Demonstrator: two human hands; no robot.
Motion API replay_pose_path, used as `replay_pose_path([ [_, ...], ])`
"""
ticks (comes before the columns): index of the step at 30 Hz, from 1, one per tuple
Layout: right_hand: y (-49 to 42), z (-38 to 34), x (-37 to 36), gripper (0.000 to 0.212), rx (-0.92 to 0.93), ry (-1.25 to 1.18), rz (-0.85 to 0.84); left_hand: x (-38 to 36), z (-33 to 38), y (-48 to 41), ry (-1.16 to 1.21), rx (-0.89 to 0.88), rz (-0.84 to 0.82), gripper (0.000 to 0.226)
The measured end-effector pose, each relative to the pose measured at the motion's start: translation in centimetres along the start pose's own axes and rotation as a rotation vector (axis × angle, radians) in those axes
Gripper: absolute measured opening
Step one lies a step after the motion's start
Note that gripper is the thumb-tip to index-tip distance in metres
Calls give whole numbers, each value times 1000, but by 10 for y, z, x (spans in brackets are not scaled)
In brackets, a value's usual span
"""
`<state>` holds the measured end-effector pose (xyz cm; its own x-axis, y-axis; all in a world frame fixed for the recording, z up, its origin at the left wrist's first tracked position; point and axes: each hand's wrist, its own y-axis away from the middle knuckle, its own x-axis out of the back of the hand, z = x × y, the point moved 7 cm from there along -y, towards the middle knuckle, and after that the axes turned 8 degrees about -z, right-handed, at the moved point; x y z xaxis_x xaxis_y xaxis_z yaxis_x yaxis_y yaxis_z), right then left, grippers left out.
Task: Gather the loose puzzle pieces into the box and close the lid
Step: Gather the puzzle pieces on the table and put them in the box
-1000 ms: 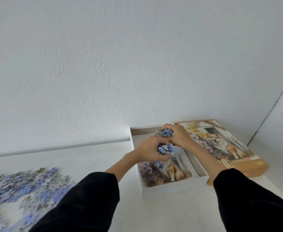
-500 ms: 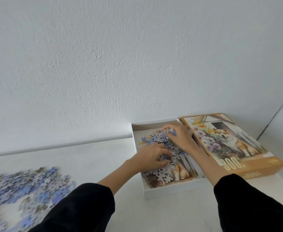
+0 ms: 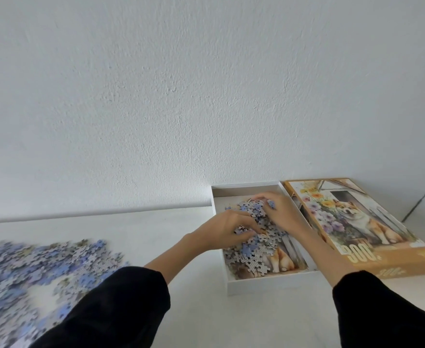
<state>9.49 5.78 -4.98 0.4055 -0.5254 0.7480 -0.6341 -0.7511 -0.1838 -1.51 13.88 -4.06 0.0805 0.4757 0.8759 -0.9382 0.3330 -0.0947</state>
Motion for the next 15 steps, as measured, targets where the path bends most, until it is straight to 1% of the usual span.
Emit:
replay_pose_path([
  [3,-1,-8,2,30,1,-23,51,13,1,13,31,-20,43,19],
  [8,-2,-42,-15,29,64,-49,10,35,-7,49,76,20,131,18],
  [15,-9,-133,-73,30,213,-37,-43,81,-39,149,21,153,243,18],
])
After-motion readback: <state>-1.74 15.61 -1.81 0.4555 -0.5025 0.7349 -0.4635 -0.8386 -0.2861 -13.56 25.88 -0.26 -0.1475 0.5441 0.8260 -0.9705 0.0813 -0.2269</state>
